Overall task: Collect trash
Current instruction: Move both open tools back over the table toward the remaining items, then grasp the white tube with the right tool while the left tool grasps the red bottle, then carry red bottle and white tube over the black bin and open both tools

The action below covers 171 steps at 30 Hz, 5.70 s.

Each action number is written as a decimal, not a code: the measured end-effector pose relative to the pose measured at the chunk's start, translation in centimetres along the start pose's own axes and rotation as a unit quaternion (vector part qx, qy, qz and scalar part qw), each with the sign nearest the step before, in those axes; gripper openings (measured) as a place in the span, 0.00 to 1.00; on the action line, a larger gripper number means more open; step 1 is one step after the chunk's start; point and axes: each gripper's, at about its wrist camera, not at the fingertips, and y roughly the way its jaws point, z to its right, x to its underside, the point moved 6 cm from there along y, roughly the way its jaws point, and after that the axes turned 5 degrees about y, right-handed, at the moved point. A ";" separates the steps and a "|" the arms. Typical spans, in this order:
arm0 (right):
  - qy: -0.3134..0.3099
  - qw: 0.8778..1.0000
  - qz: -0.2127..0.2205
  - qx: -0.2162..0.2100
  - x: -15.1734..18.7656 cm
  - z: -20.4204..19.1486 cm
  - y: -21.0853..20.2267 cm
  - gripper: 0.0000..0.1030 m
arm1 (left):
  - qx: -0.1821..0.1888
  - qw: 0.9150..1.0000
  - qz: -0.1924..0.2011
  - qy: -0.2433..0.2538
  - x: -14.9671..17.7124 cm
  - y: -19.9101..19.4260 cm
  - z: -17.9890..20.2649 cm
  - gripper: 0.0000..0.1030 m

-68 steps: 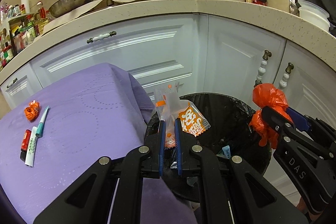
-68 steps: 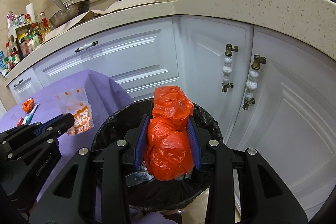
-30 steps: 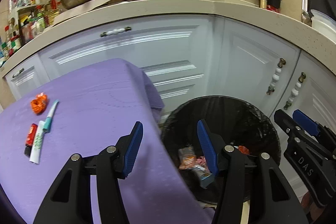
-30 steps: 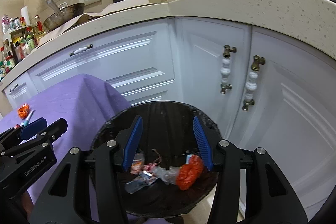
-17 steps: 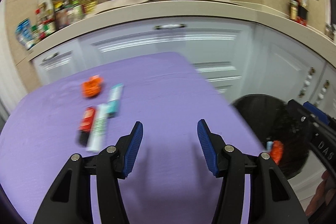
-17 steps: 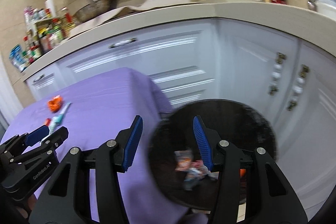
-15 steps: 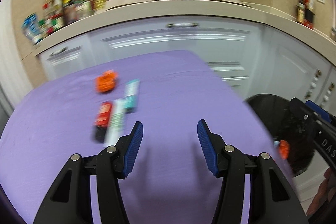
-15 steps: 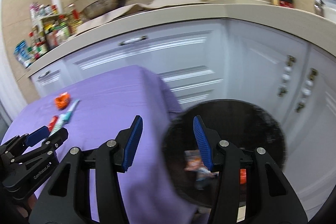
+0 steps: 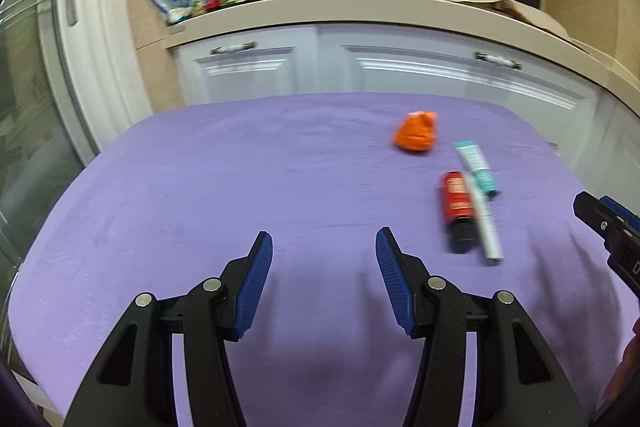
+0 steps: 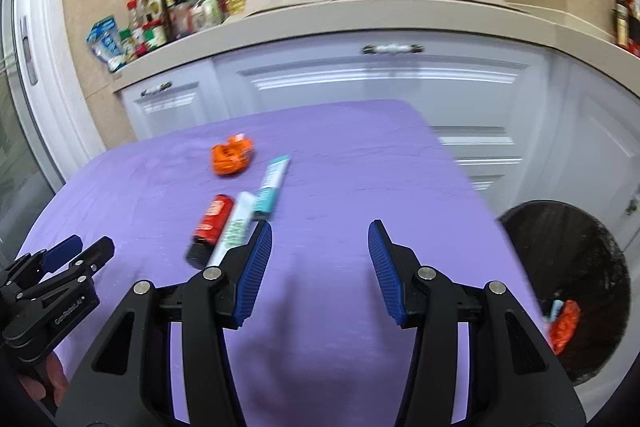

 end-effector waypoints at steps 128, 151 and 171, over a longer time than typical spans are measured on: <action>0.106 0.981 0.040 0.159 2.4 28.3 -12.0 0.13 | 0.215 0.957 0.073 0.183 -1.0 -8.6 33.9 0.24; 0.121 0.976 0.042 0.176 2.2 31.6 -8.9 0.23 | 0.194 0.960 0.070 0.188 -1.7 -5.5 37.3 0.55; 0.116 0.977 0.062 0.170 1.4 28.4 -9.9 0.33 | 0.182 0.967 0.076 0.161 -2.6 -6.3 32.6 0.63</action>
